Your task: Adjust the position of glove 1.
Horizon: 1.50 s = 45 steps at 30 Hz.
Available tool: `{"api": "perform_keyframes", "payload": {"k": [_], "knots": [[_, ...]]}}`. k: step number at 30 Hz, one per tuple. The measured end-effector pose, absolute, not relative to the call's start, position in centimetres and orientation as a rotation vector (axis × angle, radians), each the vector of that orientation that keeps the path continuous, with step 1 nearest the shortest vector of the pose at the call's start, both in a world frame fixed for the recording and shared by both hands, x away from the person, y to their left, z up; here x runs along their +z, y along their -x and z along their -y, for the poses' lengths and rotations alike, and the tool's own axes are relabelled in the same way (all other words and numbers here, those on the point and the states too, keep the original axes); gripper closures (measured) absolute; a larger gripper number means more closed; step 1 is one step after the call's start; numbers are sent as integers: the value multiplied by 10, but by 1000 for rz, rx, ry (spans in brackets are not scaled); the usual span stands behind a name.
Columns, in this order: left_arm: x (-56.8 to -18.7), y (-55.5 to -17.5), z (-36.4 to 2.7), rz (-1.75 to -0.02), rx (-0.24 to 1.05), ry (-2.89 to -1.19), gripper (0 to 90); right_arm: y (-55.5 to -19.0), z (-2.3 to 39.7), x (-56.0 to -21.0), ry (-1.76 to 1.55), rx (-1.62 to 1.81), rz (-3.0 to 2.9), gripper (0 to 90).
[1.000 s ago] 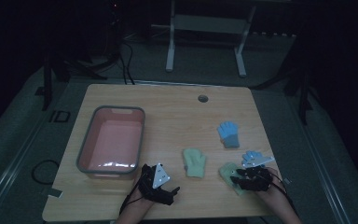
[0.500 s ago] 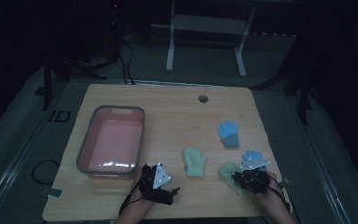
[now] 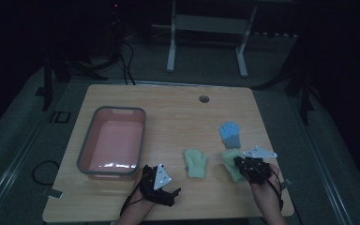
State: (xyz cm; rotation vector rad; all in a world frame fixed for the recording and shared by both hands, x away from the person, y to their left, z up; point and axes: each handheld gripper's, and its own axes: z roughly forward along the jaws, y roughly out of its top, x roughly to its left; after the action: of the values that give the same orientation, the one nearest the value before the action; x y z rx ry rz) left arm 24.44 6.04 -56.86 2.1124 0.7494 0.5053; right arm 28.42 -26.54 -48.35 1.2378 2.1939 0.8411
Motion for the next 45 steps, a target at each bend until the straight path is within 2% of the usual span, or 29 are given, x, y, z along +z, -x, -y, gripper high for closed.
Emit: {"api": "perform_keyframes", "payload": {"k": [9,26,27,28,29,30,32,37,45], "knots": [[-569,-244,-60,-751,505,-2109,8,-299,254,-472,-1365,858,-2089,861],[-568,-244,-61,-744,498,-2109,8,-318,233,-524,-1508,814,-2063,850],[-568,-244,-61,-743,498,-2109,8,-318,233,-527,-1508,809,-2068,845],[-568,-244,-61,-744,499,-2109,8,-320,233,-532,-1523,818,-2074,788],[-568,-244,-61,-744,498,-2109,8,-320,233,-532,-1523,818,-2074,788],[-568,-244,-61,-744,498,-2110,8,-323,232,-537,-1525,804,-2112,735],[-568,-244,-61,-744,499,-2110,8,-323,232,-537,-1525,804,-2112,735],[-568,-244,-61,-743,497,-2110,8,-323,234,-537,-1501,804,-2144,651],[-569,-244,-61,-743,496,-2110,8,-323,248,-526,-1394,861,-2215,670]]}}
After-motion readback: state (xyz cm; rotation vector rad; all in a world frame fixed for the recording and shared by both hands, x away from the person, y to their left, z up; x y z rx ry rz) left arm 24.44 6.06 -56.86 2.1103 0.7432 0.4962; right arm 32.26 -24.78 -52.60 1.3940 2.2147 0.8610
